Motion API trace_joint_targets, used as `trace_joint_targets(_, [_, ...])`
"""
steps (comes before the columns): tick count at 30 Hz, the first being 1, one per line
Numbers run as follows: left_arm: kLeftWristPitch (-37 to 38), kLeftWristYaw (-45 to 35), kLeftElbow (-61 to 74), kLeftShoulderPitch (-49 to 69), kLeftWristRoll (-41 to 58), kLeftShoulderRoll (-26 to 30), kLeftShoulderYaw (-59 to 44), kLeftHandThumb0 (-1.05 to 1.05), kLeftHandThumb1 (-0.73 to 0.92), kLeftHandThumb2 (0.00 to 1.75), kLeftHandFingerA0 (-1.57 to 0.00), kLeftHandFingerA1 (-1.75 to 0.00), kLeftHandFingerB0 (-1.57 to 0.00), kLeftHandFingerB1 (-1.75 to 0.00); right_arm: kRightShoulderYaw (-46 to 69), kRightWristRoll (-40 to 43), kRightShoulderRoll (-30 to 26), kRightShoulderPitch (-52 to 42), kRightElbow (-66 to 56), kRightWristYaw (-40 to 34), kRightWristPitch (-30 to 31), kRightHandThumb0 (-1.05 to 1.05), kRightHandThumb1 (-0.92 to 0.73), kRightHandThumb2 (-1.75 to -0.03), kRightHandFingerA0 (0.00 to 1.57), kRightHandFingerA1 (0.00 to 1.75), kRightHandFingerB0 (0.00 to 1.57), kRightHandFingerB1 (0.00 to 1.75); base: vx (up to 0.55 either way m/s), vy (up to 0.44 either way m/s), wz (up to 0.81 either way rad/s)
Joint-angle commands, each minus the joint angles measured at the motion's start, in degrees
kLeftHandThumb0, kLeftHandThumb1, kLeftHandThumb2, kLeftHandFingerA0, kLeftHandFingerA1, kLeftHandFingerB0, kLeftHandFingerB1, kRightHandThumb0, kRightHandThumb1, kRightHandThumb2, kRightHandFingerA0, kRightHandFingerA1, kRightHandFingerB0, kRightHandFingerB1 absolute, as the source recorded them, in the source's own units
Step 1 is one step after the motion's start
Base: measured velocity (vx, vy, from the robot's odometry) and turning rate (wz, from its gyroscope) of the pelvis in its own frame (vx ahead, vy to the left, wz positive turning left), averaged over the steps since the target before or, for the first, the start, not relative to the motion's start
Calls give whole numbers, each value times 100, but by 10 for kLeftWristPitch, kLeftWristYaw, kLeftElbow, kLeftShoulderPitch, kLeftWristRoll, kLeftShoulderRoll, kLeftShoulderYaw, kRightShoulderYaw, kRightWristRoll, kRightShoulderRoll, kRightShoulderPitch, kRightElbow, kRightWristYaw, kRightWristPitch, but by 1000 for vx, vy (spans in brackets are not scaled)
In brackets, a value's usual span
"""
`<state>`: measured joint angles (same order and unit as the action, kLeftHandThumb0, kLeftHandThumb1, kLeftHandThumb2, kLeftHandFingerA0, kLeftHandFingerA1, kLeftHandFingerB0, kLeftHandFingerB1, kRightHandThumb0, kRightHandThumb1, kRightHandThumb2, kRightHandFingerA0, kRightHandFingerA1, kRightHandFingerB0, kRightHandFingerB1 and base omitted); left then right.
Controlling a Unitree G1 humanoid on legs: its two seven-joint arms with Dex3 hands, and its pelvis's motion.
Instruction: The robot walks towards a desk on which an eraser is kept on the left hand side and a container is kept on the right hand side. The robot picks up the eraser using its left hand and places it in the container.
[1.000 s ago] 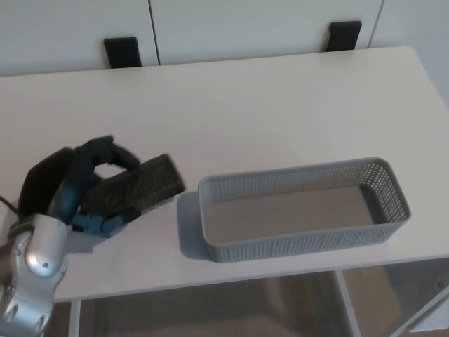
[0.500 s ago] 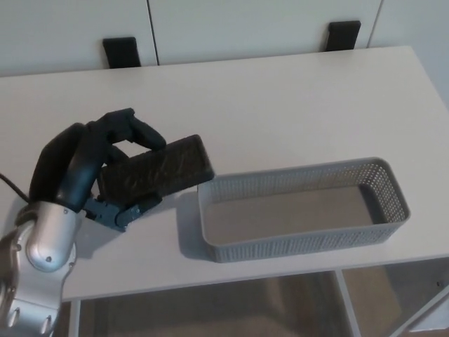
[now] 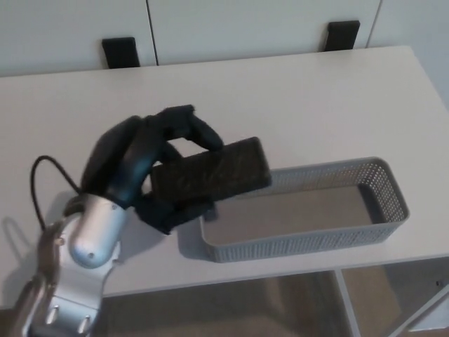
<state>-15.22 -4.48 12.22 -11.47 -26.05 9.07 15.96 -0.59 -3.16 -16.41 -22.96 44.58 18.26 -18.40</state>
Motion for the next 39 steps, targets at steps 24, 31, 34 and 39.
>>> trace_joint_targets(24, [-80,12,-143,-79,-90,-69,121,-91,51,96,0,0,0,-3,3,-6,-17,-3,-34,6,13,-29,-71,-61,46,52,35,39,0,0,0])
trace_joint_targets(31, [-73,14,-118,-65,-95,-62,124,-88,48,94,0,0,0,-8,-1,-13,-20,-12,-56,0,25,-30,-73,-61,46,51,35,39,0,0,0])
trace_joint_targets(34, [-50,15,-68,-42,-100,-43,125,-91,51,96,0,0,0,-9,-5,-16,-23,-5,-50,4,22,-30,-73,-61,45,50,35,39,0,0,0])
trace_joint_targets(39, [-6,-44,93,12,-52,13,105,-95,53,95,0,-2,0,-23,-10,-18,-29,-16,-93,4,42,-29,-72,-61,45,51,36,40,0,0,0])
